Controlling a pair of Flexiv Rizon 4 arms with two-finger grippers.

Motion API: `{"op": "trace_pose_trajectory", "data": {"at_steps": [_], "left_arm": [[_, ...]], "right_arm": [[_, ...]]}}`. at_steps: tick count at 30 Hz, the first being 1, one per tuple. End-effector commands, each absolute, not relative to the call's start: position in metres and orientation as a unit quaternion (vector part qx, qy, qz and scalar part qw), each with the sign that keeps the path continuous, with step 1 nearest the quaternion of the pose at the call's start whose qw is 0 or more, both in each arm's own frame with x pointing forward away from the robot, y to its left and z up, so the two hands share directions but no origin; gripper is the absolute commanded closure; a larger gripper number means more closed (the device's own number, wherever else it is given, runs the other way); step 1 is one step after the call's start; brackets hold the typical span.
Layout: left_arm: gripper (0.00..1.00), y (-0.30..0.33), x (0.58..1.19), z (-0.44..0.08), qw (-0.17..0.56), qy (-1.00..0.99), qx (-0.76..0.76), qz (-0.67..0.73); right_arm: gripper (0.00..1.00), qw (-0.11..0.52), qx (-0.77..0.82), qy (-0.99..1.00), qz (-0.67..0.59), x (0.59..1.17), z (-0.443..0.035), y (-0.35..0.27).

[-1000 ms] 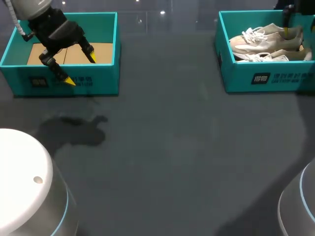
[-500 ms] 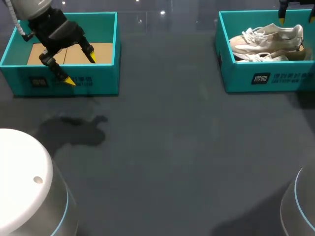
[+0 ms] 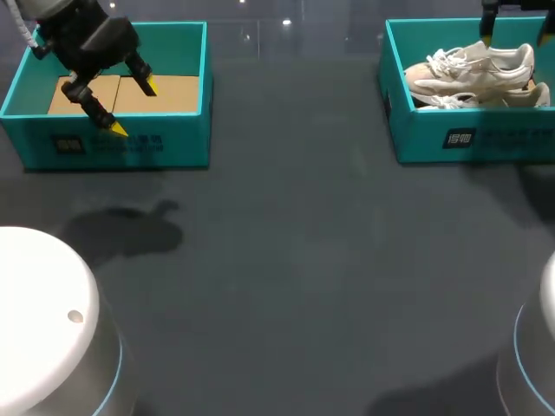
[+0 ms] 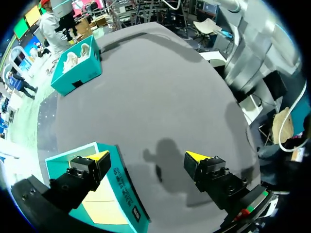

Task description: Take the shoe out of the shoebox, open the shoe tongue, remove and reinsert the insole, then place the shoe into the shoebox

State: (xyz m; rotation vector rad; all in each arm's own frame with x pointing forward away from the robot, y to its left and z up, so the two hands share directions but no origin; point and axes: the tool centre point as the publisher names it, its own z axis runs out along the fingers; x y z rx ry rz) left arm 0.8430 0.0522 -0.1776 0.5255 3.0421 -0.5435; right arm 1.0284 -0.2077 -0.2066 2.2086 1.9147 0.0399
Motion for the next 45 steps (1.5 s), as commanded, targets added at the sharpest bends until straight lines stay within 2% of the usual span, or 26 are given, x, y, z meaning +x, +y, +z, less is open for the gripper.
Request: {"op": "trace_pose_trajectory", "data": {"at_steps": [1, 7, 18, 31, 45], "left_arm": [[0.0, 0.063, 0.844, -0.169, -0.003, 0.995, -0.044, -0.088], [0.0, 0.083, 0.853, -0.171, -0.004, 0.975, -0.222, -0.022], [0.0, 0.118, 0.866, -0.171, -0.007, 0.887, -0.46, -0.033], [0.0, 0.155, 0.898, -0.178, 0.011, 0.793, -0.609, 0.01], [0.0, 0.172, 0.904, -0.183, 0.011, 0.756, -0.654, 0.024]], "right_arm": [[0.0, 0.14, 0.749, 0.646, 0.037, 0.989, -0.204, -0.198], [0.0, 0.126, 0.758, 0.639, 0.03, 0.968, -0.207, -0.189], [0.0, 0.111, 0.768, 0.631, 0.027, 0.95, -0.211, -0.181], [0.0, 0.109, 0.767, 0.632, 0.029, 0.95, -0.211, -0.181], [0.0, 0.109, 0.767, 0.632, 0.029, 0.95, -0.211, -0.181]]}}
